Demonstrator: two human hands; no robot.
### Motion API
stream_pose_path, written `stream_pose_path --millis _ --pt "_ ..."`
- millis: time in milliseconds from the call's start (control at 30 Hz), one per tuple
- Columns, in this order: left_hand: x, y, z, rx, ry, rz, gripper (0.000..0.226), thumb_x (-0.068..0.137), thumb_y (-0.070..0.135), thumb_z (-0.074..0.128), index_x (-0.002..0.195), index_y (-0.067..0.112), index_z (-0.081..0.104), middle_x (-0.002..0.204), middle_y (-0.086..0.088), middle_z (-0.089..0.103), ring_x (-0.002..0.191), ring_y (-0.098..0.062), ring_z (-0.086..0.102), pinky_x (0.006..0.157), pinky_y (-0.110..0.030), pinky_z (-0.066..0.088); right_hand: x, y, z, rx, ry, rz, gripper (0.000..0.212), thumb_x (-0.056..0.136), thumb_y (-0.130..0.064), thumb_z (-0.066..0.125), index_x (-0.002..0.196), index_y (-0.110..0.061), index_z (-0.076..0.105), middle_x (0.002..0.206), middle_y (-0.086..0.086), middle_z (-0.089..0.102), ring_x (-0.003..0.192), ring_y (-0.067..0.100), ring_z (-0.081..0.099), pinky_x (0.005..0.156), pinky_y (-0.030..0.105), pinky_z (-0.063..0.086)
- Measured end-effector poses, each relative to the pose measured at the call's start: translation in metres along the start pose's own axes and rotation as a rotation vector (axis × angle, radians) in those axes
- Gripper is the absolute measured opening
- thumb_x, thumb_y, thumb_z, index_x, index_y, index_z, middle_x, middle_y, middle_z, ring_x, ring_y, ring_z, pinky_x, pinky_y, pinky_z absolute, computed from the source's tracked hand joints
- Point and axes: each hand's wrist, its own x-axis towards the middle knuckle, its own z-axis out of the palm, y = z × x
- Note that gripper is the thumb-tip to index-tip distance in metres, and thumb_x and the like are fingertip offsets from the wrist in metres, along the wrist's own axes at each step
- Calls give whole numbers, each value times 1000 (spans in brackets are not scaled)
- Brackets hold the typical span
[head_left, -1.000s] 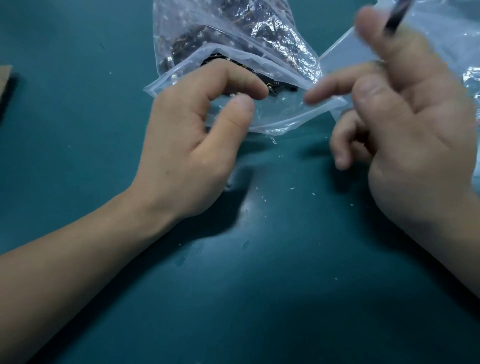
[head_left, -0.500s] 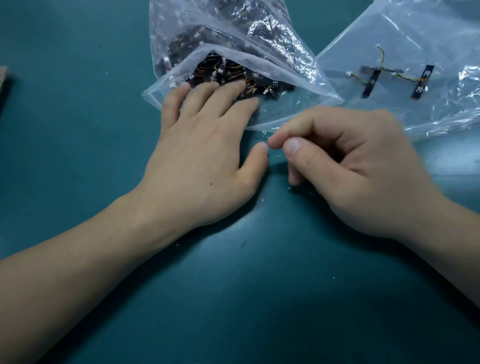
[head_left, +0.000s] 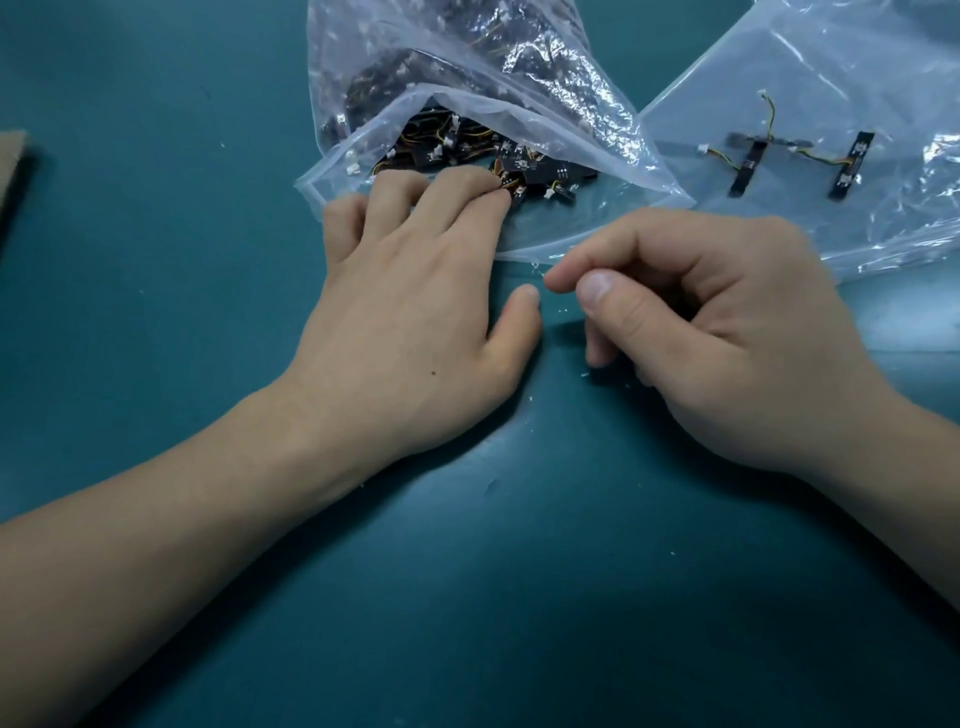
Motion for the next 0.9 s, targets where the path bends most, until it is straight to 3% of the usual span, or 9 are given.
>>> stream_pose_path --millis 167,267,367,467,567,667,767,900 --pt "1 0 -4 -139 183 5 47 93 37 59 138 22 58 140 14 54 122 -17 44 95 -27 20 0 0 1 5 34 15 15 101 -14 60 101 -23 72 63 -6 68 56 5 65 59 7 41" --pt "4 -3 -7 -222 310 28 24 94 34 68 117 27 69 117 20 62 105 -12 56 95 -30 31 1 1 1 28 92 62 11 99 -18 63 103 -26 70 63 -3 68 54 12 64 57 13 42" --pt "5 -6 -8 -277 382 38 7 92 32 74 98 29 73 93 26 59 87 -1 52 89 -28 36 3 2 2 26 105 98 15 96 -22 64 110 -29 65 65 -3 68 52 19 60 57 23 46" --pt "4 -6 -8 -373 433 65 4 91 24 75 93 24 71 89 27 59 79 -3 54 85 -31 44 4 2 3 34 92 124 32 93 -24 67 123 -32 58 68 -2 69 53 20 58 60 30 49" --pt "3 -4 -10 -487 431 181 14 94 8 70 106 14 69 93 15 62 80 2 53 79 -21 45 4 3 3 15 93 110 38 93 -29 71 129 -32 58 70 -7 69 52 14 55 60 16 42" --pt "4 -6 -10 -511 386 252 16 96 3 66 109 8 72 96 6 62 85 5 52 78 -17 43 5 2 4 -55 85 72 8 101 -28 66 109 -27 67 70 -6 69 55 11 59 59 12 40" --pt "6 -8 -8 -546 344 222 11 96 4 66 102 10 73 91 12 60 83 6 52 77 -16 40 6 1 4 -27 112 69 13 104 -24 61 92 -24 66 69 -5 69 54 9 60 57 11 39" --pt "7 -8 -9 -596 225 197 8 96 14 68 103 12 68 95 16 63 85 4 55 79 -14 39 5 -1 1 9 125 64 16 104 -25 60 89 -23 67 69 -3 69 52 13 57 55 15 39"
